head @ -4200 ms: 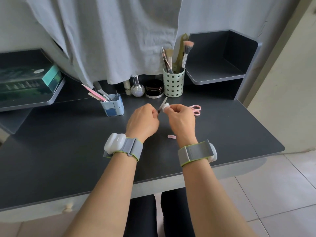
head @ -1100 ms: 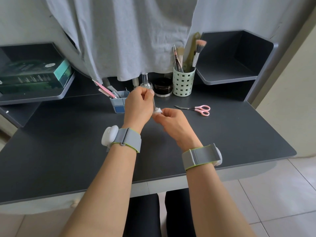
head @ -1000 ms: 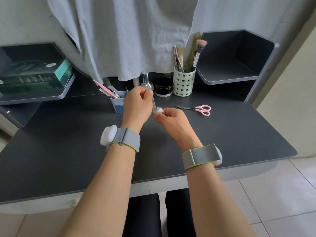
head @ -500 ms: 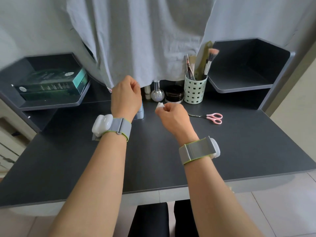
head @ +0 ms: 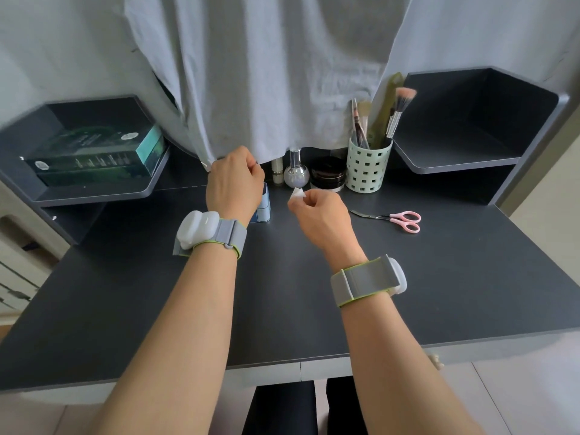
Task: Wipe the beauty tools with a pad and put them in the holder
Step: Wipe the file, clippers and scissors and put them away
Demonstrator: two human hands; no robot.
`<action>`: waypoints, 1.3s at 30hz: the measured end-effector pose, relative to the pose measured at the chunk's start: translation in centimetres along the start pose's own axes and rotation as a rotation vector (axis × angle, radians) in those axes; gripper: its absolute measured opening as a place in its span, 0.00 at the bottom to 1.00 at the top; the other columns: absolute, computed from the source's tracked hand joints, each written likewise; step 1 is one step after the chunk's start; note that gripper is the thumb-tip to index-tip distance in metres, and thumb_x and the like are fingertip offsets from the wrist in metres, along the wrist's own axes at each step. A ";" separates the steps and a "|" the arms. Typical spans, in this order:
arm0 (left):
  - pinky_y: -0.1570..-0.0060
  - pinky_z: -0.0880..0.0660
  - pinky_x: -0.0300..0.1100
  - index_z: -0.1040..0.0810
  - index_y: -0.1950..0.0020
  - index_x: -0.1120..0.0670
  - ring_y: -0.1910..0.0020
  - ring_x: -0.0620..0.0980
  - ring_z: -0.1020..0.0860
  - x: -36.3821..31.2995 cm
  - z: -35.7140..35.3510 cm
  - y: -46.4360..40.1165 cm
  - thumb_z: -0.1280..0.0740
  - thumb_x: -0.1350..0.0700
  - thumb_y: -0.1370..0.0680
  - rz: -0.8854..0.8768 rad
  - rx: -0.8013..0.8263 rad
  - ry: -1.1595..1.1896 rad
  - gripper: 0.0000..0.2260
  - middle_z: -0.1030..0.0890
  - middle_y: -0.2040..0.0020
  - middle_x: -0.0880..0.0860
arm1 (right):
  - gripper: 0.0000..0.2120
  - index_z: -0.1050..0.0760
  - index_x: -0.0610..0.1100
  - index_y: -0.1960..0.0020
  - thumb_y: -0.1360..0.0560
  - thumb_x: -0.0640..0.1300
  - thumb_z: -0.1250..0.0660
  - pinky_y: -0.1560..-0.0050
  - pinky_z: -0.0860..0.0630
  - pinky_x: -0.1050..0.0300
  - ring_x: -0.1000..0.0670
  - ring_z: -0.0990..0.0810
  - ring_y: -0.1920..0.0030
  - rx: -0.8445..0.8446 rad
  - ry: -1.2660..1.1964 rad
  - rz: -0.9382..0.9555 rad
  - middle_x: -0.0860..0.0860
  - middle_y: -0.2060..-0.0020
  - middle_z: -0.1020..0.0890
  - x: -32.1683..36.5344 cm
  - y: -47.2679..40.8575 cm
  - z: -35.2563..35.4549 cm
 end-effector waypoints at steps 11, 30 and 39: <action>0.60 0.33 0.46 0.19 0.57 0.57 0.58 0.58 0.26 0.0 -1.4 1.0 0.37 0.56 0.21 0.000 0.044 -0.102 0.09 0.18 0.56 0.57 | 0.20 0.25 0.35 0.58 0.19 0.52 0.37 0.66 0.33 0.57 0.50 0.30 0.67 0.009 -0.021 -0.018 0.52 0.71 0.27 -0.7 -0.4 -0.4; 0.54 0.30 0.48 0.19 0.49 0.57 0.49 0.60 0.23 -1.1 -1.1 2.2 0.35 0.53 0.20 0.014 0.049 -0.134 0.09 0.22 0.48 0.59 | 0.20 0.23 0.35 0.57 0.20 0.52 0.37 0.63 0.31 0.57 0.50 0.29 0.66 0.008 -0.051 -0.018 0.50 0.70 0.25 -0.7 -0.1 -0.2; 0.57 0.31 0.46 0.18 0.52 0.55 0.49 0.58 0.23 -5.1 -2.9 3.4 0.36 0.55 0.21 -0.095 0.106 -0.093 0.08 0.23 0.50 0.56 | 0.19 0.34 0.45 0.68 0.21 0.49 0.35 0.64 0.35 0.55 0.48 0.34 0.67 -0.102 -0.052 -0.052 0.52 0.75 0.33 -1.7 -0.1 3.4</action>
Point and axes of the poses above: each hand's wrist, its own y-axis away from the middle knuckle, its own z-axis out of the back of the hand, x = y × z, the point moved 5 cm from there along -y, towards the middle knuckle
